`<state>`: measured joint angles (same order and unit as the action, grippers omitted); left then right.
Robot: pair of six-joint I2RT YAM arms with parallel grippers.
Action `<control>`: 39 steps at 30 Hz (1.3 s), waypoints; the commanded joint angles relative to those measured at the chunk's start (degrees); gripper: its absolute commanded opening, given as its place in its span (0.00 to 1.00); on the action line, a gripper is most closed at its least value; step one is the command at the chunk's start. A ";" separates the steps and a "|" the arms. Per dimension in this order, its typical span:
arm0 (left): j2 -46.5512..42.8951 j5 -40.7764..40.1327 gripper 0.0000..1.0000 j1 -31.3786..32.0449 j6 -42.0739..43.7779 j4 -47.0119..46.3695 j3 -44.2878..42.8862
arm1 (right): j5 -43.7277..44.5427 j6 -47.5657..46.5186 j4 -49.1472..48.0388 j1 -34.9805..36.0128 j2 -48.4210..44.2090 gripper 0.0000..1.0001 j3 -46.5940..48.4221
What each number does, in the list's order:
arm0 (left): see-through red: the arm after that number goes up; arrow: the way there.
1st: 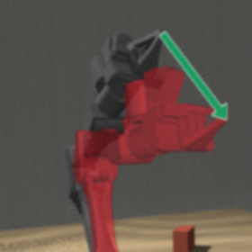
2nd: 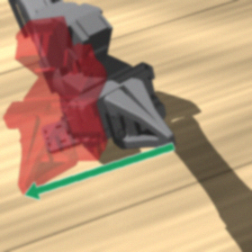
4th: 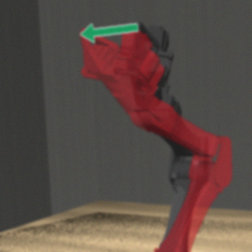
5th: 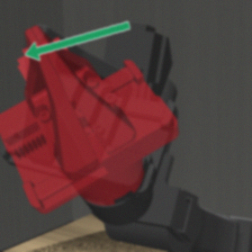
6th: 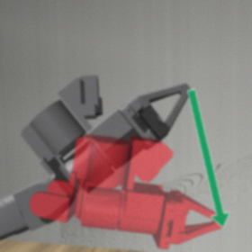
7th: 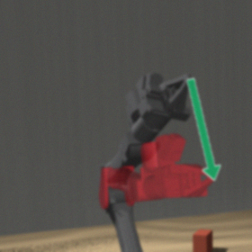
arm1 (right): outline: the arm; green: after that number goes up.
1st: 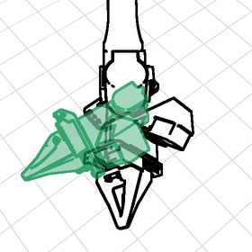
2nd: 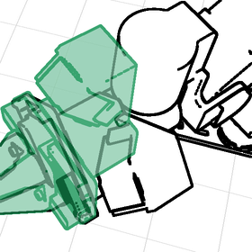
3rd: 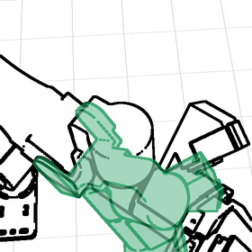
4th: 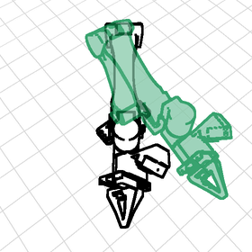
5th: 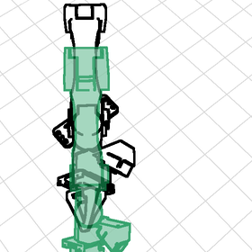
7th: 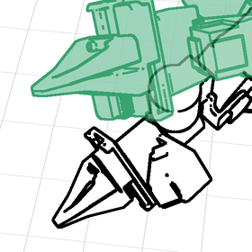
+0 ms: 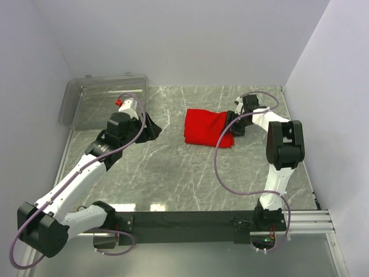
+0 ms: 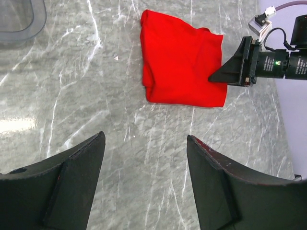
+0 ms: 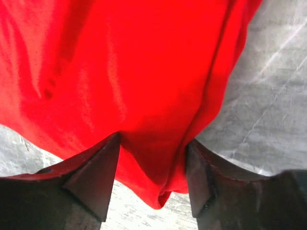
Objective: Fold and stack the t-shirts
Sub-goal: Neatly place the folded tshirt to the corner
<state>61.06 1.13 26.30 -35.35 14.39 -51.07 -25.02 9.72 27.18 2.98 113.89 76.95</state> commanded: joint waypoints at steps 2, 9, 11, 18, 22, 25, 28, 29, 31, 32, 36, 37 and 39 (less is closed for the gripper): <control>-1.99 -0.95 0.74 0.06 -0.59 -0.16 -0.87 | 2.08 1.71 3.05 0.71 2.83 0.53 2.76; -3.23 -0.95 0.74 -0.03 -0.95 0.81 -0.35 | -4.33 0.40 3.93 -2.36 4.33 0.02 5.49; -3.40 -0.95 0.74 -0.02 -0.86 1.08 -0.17 | -5.04 -0.48 3.94 -4.72 4.41 0.00 8.38; -2.79 -0.95 0.74 -0.03 -0.07 1.60 -0.96 | -1.44 -3.74 6.38 -13.16 10.98 0.00 27.62; -1.91 -0.95 0.74 -0.03 0.02 1.43 -1.05 | -1.00 -2.34 9.29 -17.65 17.59 0.00 42.19; -1.38 -0.95 0.74 -0.11 -0.07 0.81 -0.88 | 1.72 -2.16 7.10 -19.06 18.39 0.00 42.06; -0.42 -0.95 0.74 -0.03 0.11 0.81 -1.49 | 4.61 -0.76 6.49 -20.38 19.62 0.00 42.41; -0.15 -0.86 0.74 -0.03 0.28 0.90 -1.75 | 6.02 -0.66 5.70 -20.65 19.62 0.00 42.23; 0.72 -0.77 0.74 -0.03 0.72 1.34 -2.71 | 9.80 -0.57 5.60 -21.61 19.97 0.00 42.75; 0.99 -0.77 0.74 -0.03 0.90 1.34 -2.89 | 10.51 -0.92 5.69 -21.88 20.15 0.00 43.02; 2.05 0.01 0.74 -0.03 0.99 0.38 -3.33 | 10.34 -2.33 5.87 -22.41 20.67 0.04 43.37; 2.48 0.28 0.74 -0.11 0.81 0.02 -3.51 | 10.42 -2.77 5.95 -22.49 20.85 0.11 43.46; 3.01 0.54 0.74 -0.11 0.81 -0.07 -3.86 | 10.60 -3.90 6.74 -22.50 20.68 0.34 43.81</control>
<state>63.72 1.21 26.28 -35.55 16.16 -51.99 -16.19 7.66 34.17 -19.05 134.87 117.43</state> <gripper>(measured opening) 0.741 0.292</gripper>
